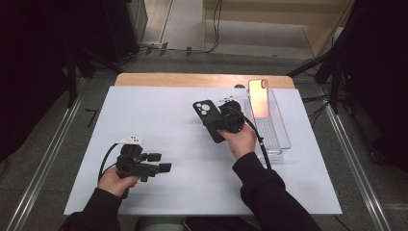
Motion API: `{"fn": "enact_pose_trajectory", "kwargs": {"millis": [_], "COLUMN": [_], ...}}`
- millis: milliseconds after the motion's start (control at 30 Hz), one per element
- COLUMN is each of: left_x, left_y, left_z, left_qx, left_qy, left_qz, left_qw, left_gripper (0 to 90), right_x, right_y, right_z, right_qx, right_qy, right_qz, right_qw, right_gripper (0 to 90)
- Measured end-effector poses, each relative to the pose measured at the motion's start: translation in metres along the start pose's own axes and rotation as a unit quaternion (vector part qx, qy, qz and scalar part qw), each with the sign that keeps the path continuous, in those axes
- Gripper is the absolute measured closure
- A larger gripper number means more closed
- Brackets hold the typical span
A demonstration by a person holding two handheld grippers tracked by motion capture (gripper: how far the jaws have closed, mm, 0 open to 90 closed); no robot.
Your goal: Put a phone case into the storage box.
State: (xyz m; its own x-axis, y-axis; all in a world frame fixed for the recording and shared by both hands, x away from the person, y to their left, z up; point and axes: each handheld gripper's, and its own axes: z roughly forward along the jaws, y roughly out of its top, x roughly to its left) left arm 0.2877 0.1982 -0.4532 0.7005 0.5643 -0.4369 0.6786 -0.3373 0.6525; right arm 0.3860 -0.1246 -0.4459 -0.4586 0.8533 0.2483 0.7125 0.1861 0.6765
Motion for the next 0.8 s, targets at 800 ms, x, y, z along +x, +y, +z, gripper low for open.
{"fn": "enact_pose_trajectory", "kwargs": {"millis": [800], "left_x": [-0.01], "left_y": [0.016], "left_z": [0.005], "left_qx": [-0.012], "left_qy": [-0.029], "left_qz": [-0.043], "left_qw": [0.9986], "left_gripper": [23.8], "right_x": [0.013], "right_y": [-0.044], "right_z": [-0.063], "right_qx": [-0.008], "right_qy": [0.065], "right_qz": [-0.017], "right_qw": [0.9977], "right_gripper": [13.6]}}
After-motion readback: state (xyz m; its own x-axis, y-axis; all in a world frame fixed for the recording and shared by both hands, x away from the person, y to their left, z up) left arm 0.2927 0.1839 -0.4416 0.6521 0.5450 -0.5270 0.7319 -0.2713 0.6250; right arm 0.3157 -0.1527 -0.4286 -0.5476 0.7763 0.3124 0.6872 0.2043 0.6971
